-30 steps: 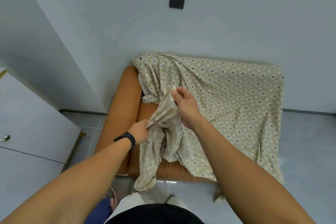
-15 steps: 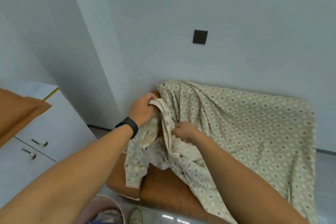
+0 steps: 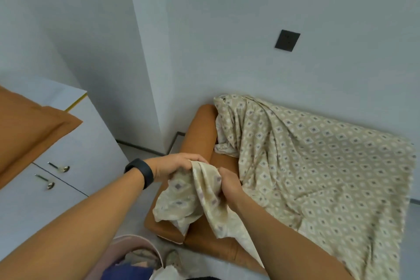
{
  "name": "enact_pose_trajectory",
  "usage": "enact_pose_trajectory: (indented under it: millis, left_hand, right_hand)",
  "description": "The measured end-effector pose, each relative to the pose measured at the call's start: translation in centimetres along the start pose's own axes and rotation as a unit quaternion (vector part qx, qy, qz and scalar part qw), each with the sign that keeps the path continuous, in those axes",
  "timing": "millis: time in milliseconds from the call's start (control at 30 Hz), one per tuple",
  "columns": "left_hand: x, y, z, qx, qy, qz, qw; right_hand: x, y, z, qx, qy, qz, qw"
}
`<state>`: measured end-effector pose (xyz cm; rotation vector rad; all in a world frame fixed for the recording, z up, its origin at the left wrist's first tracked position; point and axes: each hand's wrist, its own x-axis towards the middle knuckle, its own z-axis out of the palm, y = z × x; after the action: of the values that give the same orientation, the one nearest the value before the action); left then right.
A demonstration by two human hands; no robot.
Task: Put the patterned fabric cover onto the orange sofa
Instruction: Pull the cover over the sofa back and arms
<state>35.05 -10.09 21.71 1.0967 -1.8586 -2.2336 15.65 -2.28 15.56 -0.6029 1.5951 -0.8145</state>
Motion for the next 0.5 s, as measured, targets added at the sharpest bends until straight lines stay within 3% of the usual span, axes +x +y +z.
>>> enact_pose_trajectory:
  millis: [67, 100, 167, 233, 300, 367, 500]
  left_hand:
    - [0.2, -1.4, -2.2, -0.075, -0.079, -0.034, 0.994]
    - [1.0, -2.0, -3.1, -0.104, -0.069, -0.032, 0.992]
    - [3.0, -2.3, -3.4, -0.115, 0.044, -0.022, 0.992]
    - [5.6, -2.3, -2.7, -0.004, 0.119, -0.048, 0.992]
    - [8.7, -4.0, -1.0, 0.155, 0.005, -0.125, 0.98]
    - [11.1, -6.4, 1.2, 0.177, -0.12, -0.222, 0.951]
    - [12.6, -7.5, 4.2, 0.012, -0.077, -0.263, 0.962]
  right_hand:
    - [-1.0, 0.5, 0.1, -0.074, 0.045, -0.079, 0.993]
    - [-1.6, 0.7, 0.1, -0.091, 0.055, -0.1, 0.989]
    - [-2.4, 1.7, -0.3, -0.091, 0.051, -0.103, 0.989]
    - [-3.0, 2.3, -0.3, -0.083, 0.025, -0.102, 0.991]
    - [-3.5, 3.1, -0.3, -0.065, 0.022, -0.101, 0.993]
    - [-3.8, 4.0, -1.1, -0.037, 0.051, -0.099, 0.993]
    - [-3.7, 4.8, -4.2, -0.043, 0.088, -0.101, 0.99]
